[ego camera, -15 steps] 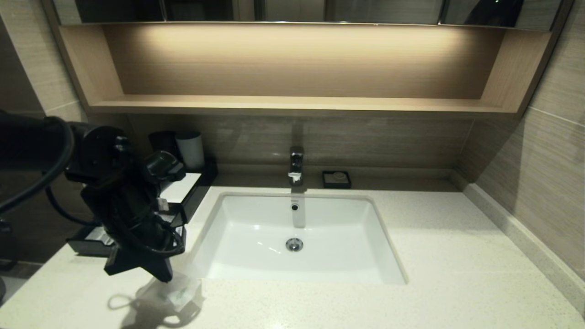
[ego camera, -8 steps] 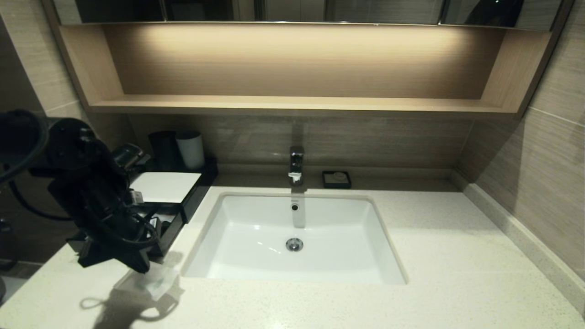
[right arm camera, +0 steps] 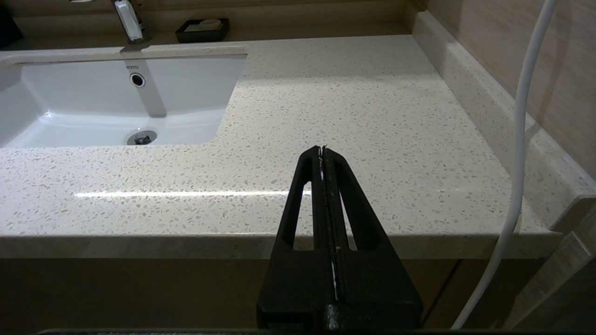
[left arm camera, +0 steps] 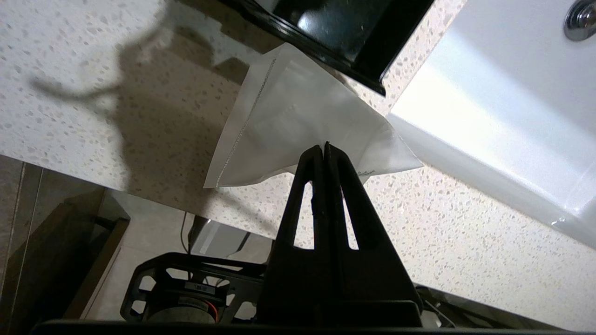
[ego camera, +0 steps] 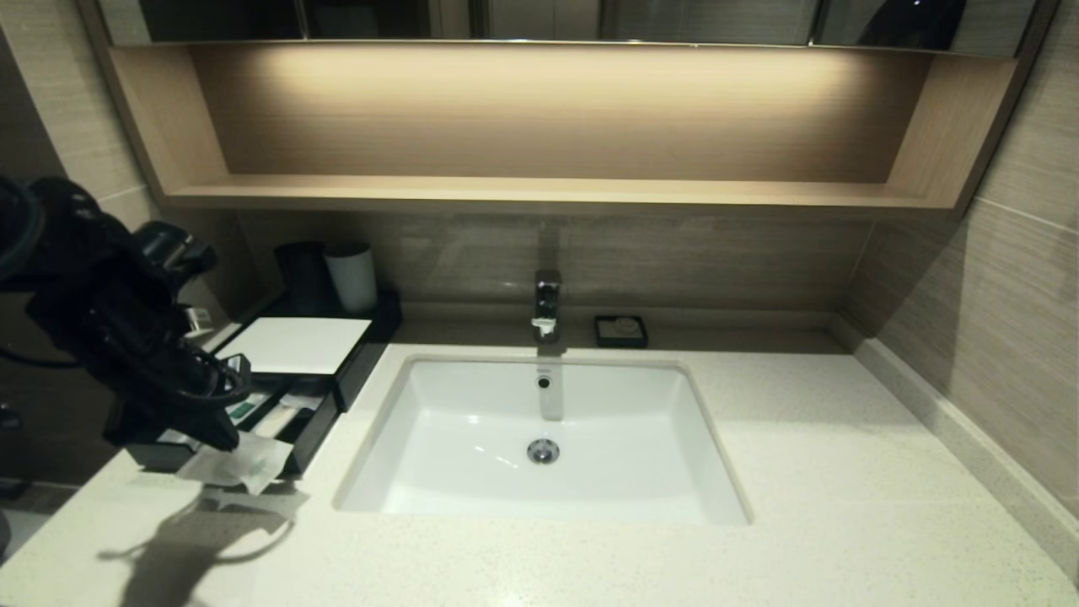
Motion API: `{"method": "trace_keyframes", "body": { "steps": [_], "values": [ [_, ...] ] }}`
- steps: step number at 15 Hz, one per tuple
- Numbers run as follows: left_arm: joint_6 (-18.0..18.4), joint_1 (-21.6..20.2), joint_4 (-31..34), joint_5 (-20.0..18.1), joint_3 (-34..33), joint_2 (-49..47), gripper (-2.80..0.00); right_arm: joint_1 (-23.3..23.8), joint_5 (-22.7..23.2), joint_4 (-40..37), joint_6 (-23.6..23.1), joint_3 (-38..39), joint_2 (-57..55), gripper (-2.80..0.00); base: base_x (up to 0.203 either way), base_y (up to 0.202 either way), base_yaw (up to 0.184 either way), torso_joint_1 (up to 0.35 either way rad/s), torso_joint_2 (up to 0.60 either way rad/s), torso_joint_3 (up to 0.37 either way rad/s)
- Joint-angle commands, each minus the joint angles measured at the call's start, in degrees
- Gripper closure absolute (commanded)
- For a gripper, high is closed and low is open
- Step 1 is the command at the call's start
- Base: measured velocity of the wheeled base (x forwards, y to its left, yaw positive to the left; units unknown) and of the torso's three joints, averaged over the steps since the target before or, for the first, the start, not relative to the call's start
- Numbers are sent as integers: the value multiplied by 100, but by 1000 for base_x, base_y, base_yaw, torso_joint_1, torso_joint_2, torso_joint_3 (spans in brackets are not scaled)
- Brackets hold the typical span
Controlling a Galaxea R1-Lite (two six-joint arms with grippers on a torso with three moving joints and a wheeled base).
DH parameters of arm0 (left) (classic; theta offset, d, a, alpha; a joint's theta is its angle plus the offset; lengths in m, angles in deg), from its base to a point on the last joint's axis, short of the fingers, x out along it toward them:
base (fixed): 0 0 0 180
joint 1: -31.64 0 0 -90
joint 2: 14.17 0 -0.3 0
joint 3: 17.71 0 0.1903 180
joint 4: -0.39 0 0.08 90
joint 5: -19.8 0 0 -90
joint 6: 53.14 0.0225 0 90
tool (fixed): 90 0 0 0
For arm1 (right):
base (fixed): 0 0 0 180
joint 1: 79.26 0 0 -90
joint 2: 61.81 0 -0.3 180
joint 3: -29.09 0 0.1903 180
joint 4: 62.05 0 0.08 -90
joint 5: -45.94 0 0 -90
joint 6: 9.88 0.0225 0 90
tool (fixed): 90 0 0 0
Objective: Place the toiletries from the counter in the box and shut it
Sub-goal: Place the bathroom toiletry into the drawer
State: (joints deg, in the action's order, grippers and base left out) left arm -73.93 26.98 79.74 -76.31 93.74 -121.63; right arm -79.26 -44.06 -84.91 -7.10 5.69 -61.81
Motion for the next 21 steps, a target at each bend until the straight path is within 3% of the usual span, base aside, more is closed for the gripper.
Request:
{"method": "trace_keyframes", "body": {
  "steps": [1, 12, 21],
  "values": [
    [44, -217, 23, -4, 292, -230, 0, 0, 0, 2, 3, 2, -9, 0, 0, 0, 0, 0, 0, 0],
    [22, -654, -254, -70, 1100, -930, 0, 0, 0, 2, 3, -6, -9, 0, 0, 0, 0, 0, 0, 0],
    [-4, -703, -272, -190, 1518, -1137, 0, 0, 0, 2, 3, 2, -9, 0, 0, 0, 0, 0, 0, 0]
  ]
}}
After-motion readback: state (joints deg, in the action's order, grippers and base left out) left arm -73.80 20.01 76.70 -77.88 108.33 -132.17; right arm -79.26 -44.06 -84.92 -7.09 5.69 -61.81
